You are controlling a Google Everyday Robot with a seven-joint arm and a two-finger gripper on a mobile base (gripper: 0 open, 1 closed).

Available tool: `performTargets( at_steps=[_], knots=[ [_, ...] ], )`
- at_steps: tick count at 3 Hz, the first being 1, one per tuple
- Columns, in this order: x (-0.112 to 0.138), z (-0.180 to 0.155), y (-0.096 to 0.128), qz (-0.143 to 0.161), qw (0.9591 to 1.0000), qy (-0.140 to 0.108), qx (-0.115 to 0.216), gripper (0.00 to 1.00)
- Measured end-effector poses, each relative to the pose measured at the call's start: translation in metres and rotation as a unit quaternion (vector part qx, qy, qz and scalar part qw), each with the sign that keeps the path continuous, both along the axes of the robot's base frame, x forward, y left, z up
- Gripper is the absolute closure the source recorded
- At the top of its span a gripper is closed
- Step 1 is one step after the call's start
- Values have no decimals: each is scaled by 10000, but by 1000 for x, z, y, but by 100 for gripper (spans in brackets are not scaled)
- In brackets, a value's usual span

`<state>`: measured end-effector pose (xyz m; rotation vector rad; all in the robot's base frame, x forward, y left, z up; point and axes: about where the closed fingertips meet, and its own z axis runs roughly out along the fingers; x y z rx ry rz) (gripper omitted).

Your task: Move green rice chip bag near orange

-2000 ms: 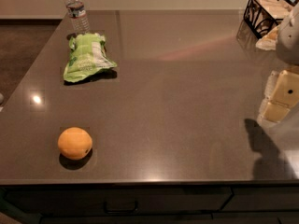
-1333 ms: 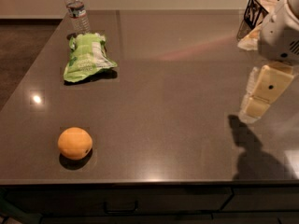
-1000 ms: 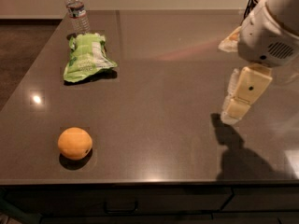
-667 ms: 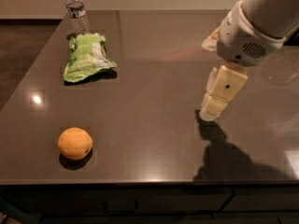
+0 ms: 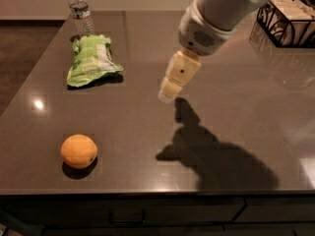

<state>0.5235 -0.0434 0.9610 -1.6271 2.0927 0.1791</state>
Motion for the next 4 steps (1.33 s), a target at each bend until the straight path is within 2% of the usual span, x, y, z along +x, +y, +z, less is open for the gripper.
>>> performTargets(
  at_steps=[1,2,3,4],
  knots=[
    [35,-13,34,-488,9985,178,190,0],
    [65,-31,66,-1000,9937,417,290,0],
    [85,-44,99,-1376,9890,473,281,0],
    [96,-56,135,-1582,9856,498,322,0]
  ],
)
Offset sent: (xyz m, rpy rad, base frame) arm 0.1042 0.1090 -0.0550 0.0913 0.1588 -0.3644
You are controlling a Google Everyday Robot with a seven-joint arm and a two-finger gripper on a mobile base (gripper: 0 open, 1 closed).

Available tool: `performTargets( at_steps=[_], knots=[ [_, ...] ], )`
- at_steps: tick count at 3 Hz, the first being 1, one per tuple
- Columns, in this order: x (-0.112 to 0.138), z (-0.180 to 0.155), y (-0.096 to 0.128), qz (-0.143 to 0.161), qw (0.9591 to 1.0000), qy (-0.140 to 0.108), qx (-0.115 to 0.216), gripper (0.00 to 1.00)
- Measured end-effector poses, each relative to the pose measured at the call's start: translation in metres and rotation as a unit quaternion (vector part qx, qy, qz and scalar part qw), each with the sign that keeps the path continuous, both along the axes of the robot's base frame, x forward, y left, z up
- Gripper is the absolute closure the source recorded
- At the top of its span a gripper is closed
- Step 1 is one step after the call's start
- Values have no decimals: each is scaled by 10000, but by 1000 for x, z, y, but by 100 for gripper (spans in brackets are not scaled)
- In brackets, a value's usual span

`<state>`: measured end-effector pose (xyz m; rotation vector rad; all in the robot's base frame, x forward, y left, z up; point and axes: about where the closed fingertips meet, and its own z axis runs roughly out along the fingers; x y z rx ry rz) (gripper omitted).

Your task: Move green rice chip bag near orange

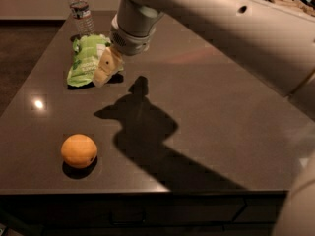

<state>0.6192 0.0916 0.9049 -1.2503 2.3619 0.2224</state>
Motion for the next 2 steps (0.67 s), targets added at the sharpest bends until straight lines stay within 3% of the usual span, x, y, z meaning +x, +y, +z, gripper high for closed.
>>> performTargets(
  at_steps=[2],
  knots=[
    [30,-18,59,-182,9997,131,72,0]
  ],
)
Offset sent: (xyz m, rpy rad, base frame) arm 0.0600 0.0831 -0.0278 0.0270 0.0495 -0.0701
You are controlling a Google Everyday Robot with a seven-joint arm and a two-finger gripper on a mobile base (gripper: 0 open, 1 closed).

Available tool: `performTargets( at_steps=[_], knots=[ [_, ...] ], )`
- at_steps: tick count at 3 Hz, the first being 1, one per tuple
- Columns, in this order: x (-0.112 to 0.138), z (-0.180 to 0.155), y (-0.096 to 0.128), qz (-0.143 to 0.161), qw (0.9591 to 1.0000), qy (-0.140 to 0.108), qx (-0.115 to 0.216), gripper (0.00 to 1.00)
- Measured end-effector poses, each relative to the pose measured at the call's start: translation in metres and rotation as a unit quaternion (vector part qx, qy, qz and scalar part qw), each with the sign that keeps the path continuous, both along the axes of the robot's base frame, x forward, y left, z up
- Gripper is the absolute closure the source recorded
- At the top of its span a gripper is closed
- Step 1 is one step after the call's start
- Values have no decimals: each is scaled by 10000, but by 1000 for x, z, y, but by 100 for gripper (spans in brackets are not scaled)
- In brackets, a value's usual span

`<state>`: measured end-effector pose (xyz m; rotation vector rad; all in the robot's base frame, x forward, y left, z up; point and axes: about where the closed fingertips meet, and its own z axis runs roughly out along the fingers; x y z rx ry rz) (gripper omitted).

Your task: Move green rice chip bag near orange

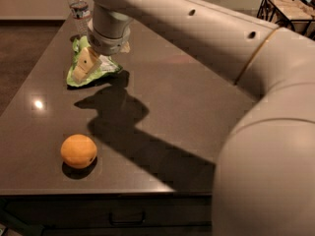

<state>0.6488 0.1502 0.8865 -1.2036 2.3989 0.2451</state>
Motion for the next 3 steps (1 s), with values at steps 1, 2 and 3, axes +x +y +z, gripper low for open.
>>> performTargets(
  at_steps=[1,2,3],
  knots=[
    [25,-9,13,-79,9999,114,-39,0],
    [60,-20,27,-241,9995,191,-43,0],
    [68,-23,29,-248,9995,204,-72,0]
  ],
)
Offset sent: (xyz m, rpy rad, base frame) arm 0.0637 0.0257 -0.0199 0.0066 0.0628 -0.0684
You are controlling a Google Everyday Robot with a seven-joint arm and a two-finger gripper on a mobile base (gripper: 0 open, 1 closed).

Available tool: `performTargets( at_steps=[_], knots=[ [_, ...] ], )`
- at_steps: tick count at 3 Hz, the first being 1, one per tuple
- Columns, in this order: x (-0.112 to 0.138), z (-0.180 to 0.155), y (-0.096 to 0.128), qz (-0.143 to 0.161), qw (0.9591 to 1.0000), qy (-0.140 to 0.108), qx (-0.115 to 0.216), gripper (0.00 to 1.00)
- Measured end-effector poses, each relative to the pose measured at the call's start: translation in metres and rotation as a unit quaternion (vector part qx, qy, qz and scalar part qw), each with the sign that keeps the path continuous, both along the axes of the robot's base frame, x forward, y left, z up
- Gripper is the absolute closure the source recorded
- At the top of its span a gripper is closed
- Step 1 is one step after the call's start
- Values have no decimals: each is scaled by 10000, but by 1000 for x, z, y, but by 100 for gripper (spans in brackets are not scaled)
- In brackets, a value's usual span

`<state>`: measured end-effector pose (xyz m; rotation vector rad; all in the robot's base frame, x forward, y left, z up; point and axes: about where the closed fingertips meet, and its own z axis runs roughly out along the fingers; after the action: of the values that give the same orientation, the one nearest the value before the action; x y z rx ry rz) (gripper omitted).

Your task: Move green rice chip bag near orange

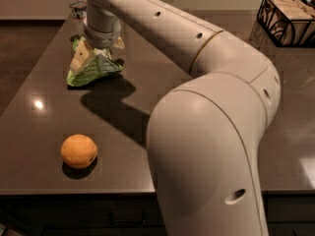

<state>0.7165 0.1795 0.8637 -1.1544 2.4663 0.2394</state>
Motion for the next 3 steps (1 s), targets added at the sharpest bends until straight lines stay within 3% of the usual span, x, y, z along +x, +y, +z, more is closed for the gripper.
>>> performTargets(
  at_steps=[1,3],
  knots=[
    [3,-2,0,53,9999,-47,-92,18],
    [3,-4,-6,139,9999,69,-73,65]
  ],
)
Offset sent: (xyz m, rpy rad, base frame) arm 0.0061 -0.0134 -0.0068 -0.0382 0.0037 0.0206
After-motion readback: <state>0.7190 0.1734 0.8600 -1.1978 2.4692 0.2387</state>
